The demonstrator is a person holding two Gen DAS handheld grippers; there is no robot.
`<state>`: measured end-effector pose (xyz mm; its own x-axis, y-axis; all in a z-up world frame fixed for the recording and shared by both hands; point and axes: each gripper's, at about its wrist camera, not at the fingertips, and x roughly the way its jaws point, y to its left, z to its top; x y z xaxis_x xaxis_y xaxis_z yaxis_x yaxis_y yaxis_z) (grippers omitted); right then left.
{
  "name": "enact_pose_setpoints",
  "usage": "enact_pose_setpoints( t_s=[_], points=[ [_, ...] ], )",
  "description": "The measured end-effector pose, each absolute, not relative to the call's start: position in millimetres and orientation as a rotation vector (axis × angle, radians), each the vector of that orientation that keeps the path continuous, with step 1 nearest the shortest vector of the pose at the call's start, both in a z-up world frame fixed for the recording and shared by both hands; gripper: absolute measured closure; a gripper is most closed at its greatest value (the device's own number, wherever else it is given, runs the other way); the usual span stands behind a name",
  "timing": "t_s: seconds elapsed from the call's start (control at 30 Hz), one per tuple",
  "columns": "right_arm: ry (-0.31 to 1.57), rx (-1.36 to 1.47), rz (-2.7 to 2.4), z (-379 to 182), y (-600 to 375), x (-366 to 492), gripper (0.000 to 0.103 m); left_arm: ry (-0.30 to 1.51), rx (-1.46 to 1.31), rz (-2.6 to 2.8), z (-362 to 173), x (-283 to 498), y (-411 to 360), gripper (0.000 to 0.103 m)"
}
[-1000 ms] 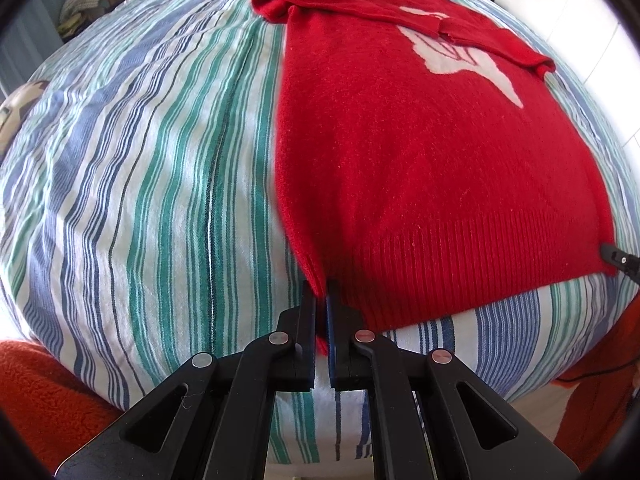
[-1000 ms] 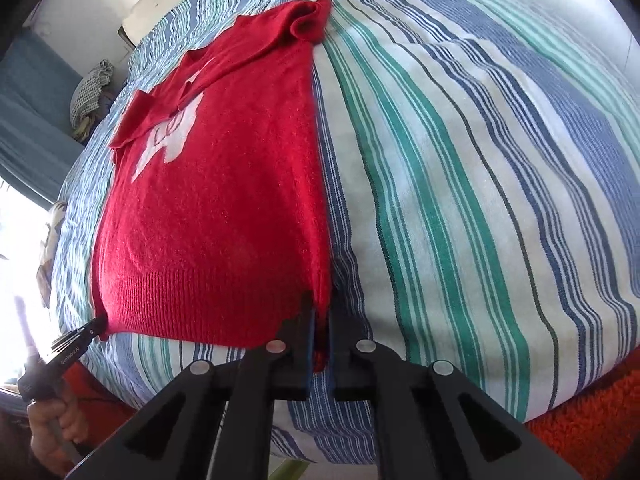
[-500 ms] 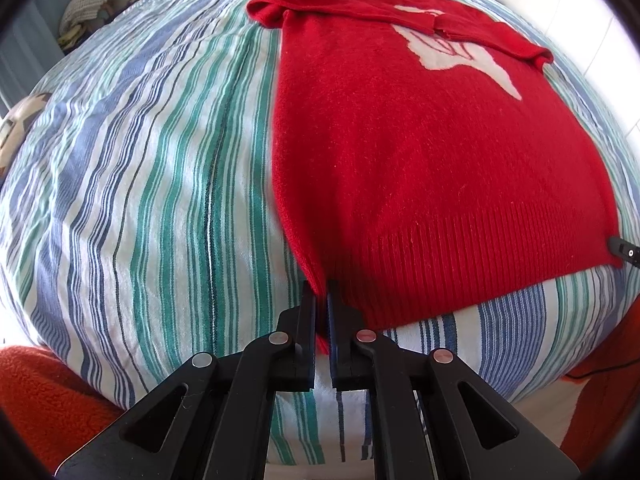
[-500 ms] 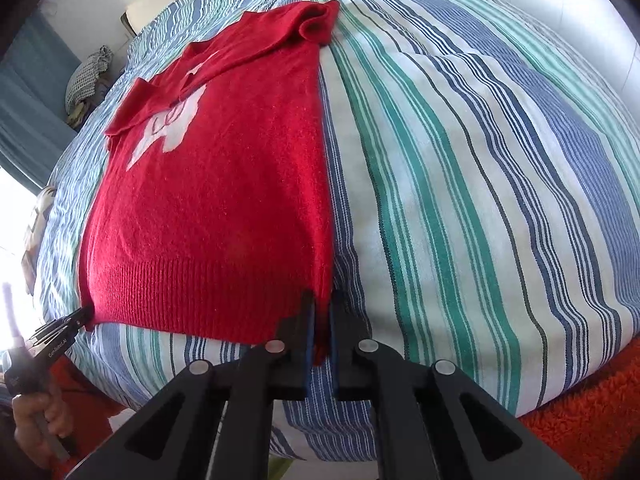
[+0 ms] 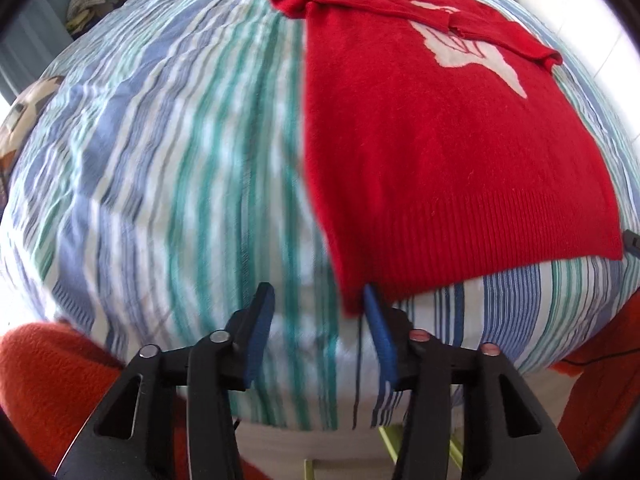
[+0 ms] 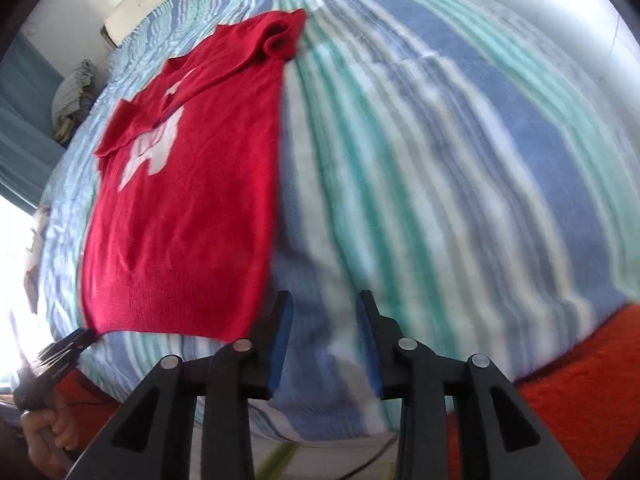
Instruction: Fold small clothes
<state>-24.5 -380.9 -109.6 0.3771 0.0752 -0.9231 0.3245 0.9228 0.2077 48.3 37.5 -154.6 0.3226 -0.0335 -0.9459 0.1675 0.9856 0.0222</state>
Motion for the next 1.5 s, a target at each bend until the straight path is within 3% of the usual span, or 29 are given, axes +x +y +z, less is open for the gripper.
enact_pose_setpoints(
  t_s=[0.1, 0.27, 0.33, 0.53, 0.73, 0.77, 0.8, 0.83, 1.0, 1.13, 1.3, 1.5],
  points=[
    [1.150, 0.221, -0.236, -79, -398, -18, 0.070, 1.189, 0.100, -0.098, -130, 37, 55, 0.051],
    [1.020, -0.076, -0.082, -24, -377, 52, 0.070, 1.034, 0.033, -0.048, -91, 56, 68, 0.036],
    [0.965, -0.175, 0.058, -17, -347, 87, 0.063, 0.978, -0.016, -0.029, -89, 73, 71, 0.033],
    [0.976, -0.404, 0.375, -63, -250, 191, 0.060, 1.005, -0.081, -0.014, -118, 90, 70, 0.033],
    [1.011, -0.542, 0.346, -128, -203, 246, 0.061, 1.063, 0.002, 0.053, -143, 82, 77, 0.033],
    [1.016, -0.521, 0.323, -131, -206, 252, 0.066, 1.069, -0.008, 0.063, -144, 85, 81, 0.033],
    [1.006, -0.486, 0.289, -128, -213, 255, 0.095, 1.070, -0.020, 0.074, -144, 86, 85, 0.033],
    [0.988, -0.431, 0.247, -117, -224, 257, 0.096, 1.068, -0.032, 0.083, -143, 88, 88, 0.033],
    [0.851, -0.148, 0.010, -42, -356, 232, 0.096, 1.080, -0.102, 0.097, -146, 92, 101, 0.033],
    [0.834, 0.062, -0.288, -13, -508, 184, 0.096, 1.078, -0.111, 0.097, -147, 92, 100, 0.033],
    [0.849, 0.298, -0.519, -31, -625, 123, 0.096, 1.082, -0.069, 0.084, -149, 87, 87, 0.033],
    [0.899, 0.443, -0.625, -79, -660, 84, 0.097, 1.089, 0.011, 0.096, -153, 80, 79, 0.033]
  ],
)
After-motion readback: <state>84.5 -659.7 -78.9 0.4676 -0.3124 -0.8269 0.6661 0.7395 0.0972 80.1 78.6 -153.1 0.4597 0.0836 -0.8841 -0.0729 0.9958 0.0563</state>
